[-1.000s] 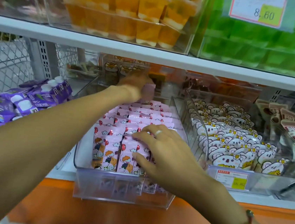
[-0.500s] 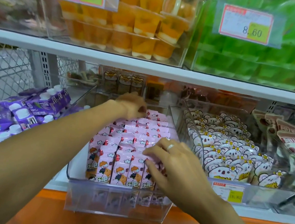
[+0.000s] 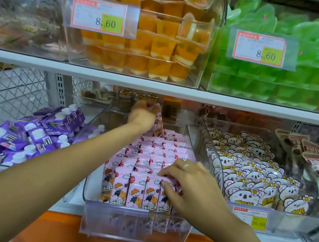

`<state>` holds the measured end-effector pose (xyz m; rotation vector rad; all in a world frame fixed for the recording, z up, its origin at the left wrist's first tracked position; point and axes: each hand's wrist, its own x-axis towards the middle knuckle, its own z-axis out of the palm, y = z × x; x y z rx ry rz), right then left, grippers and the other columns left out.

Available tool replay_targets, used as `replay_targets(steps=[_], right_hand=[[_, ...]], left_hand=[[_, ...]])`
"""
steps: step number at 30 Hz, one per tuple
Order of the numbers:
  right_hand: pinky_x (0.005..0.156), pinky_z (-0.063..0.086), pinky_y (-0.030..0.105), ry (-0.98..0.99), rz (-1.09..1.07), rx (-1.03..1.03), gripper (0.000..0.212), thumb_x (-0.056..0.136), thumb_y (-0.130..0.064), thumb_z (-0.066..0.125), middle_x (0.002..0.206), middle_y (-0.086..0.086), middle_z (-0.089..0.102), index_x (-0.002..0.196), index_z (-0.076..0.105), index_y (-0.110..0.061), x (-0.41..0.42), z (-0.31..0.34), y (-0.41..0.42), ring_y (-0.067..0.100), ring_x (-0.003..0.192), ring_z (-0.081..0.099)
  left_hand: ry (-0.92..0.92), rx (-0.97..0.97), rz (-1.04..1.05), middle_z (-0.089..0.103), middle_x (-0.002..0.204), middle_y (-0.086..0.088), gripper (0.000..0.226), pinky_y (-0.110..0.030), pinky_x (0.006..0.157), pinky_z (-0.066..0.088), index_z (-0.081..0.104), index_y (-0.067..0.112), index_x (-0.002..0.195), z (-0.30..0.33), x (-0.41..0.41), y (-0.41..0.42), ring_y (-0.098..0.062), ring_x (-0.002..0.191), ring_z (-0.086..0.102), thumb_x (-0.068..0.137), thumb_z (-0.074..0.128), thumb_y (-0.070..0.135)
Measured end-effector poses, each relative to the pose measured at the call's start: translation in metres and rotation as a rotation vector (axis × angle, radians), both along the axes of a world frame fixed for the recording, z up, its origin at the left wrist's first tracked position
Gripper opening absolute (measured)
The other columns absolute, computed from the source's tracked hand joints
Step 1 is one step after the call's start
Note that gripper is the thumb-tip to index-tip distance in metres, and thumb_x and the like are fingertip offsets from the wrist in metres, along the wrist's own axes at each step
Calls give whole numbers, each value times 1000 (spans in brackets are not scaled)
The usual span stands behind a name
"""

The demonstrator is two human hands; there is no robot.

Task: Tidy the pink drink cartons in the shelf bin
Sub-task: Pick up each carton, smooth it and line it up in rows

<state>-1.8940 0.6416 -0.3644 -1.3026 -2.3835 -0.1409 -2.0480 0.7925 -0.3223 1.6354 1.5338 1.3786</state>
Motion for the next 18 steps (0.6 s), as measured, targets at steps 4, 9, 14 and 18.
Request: replay_targets(steps=[4,9,14,18], right_hand=[[80,31,15,129,13,-15,31,93,-47,51,105,-14,57,117,62,-30,-1,6,-4,5,100,49],[84,41,20,402,10,74,20,94,-31,57,105,-12,59,111,65,-24,-16,13,-11,6,103,52],[96,33,14,626,52,-130,42,90,-52,47,122,-22,46,129,47,-37,-47,20,-18,-5,119,41],[85,45,21,731,144,-299,31,94,-38,54,112,-15,61,124,56,-27,-62,19,-16,-2,101,57]], left_hand=[[-169,101,116,67,108,-4,15,-32,84,49,61,19,104,-1,-14,-42,-17,94,62,96,54,29],[-246,347,49,68,90,3,6,-28,77,52,61,25,93,-5,-31,-111,-12,86,64,95,56,28],[-307,362,-85,69,85,13,7,-17,74,50,64,26,91,-11,-38,-157,1,82,62,92,58,28],[-404,277,-159,71,96,12,13,-24,85,52,65,25,102,-16,-42,-169,-2,92,65,92,56,26]])
